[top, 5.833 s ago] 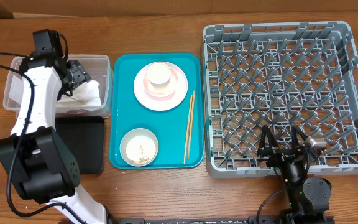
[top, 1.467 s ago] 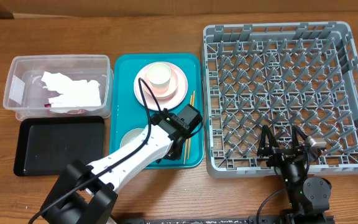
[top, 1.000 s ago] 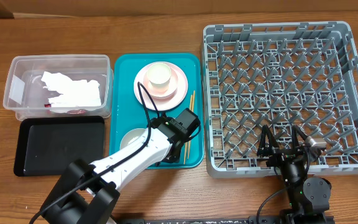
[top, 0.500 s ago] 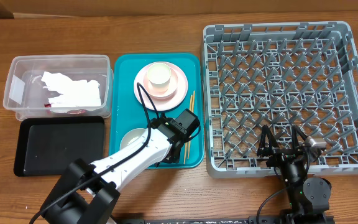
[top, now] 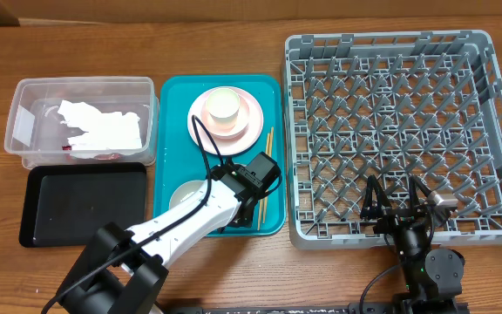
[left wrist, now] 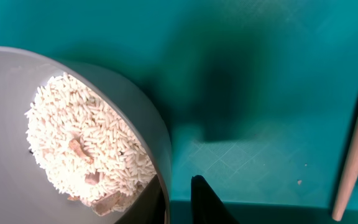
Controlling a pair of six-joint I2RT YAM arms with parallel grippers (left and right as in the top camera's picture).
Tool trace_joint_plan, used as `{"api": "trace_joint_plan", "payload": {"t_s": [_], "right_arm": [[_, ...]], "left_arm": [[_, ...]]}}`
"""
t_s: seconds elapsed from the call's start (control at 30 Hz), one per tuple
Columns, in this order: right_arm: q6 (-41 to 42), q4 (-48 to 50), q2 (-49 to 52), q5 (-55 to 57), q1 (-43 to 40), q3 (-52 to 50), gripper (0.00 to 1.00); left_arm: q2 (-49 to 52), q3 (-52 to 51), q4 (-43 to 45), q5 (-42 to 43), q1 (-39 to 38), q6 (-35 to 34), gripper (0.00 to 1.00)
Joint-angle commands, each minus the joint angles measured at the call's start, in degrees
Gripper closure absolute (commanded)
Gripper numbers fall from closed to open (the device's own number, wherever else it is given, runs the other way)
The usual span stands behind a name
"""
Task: Sort waste into correct bins and load items into the dishwasher
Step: 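Lower the left gripper and grasp the rim of the white rice bowl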
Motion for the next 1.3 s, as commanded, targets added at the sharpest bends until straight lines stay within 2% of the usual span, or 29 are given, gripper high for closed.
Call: {"api": "trace_joint_plan", "payload": {"t_s": [0.0, 0.13, 0.27, 0.7, 0.8, 0.87, 0.9, 0.97, 1.03, 1.07, 1.27], "right_arm": [[-0.24, 0.37, -0.42, -0.31, -0.48, -0.59, 0.0], [-0.24, 0.37, -0.42, -0.31, -0.48, -0.59, 0.0], [-0.24, 0.37, -0.42, -0.31, -0.48, -0.59, 0.0], [-0.22, 0.37, -0.42, -0.31, -0.48, -0.59, 0.0], [-0.24, 0.35, -0.42, -0.31, -0.48, -0.59, 0.0], [-0.24, 0.37, -0.42, -0.31, -0.48, -0.59, 0.0], [-0.24, 0.35, -0.42, -0.31, -0.48, -0.59, 0.0], [-0.24, 0.35, -0.42, -0.31, -0.48, -0.59, 0.0], [-0.22, 0.35, -0.42, -0.31, -0.48, -0.59, 0.0], [-0.24, 0.35, -0.42, -0.31, -0.48, -0.59, 0.0], [-0.22, 0.35, -0.42, -0.31, -0.48, -0.59, 0.0]], "left_arm": [[-0.17, -0.46, 0.48, -1.03, 0.37, -0.72, 0.85], [-0.17, -0.46, 0.59, -1.03, 0.37, -0.72, 0.87], [-0.17, -0.46, 0.61, -1.03, 0.37, -0.72, 0.95], [-0.17, -0.46, 0.92, -1.03, 0.37, -0.72, 0.96], [-0.17, -0.46, 0.92, -1.03, 0.37, -0.72, 0.93], [-0.17, -0.46, 0.9, -1.03, 0.37, -0.72, 0.89], [-0.17, -0.46, 0.9, -1.03, 0.37, -0.7, 0.83], [-0.17, -0.46, 0.87, -1.03, 0.37, -0.7, 0.81], [-0.17, -0.46, 0.87, -1.03, 0.37, -0.72, 0.84], [-0.17, -0.52, 0.96, -1.03, 0.37, -0.72, 0.91], [-0.17, -1.6, 1.92, -1.03, 0.37, -0.72, 0.92]]}}
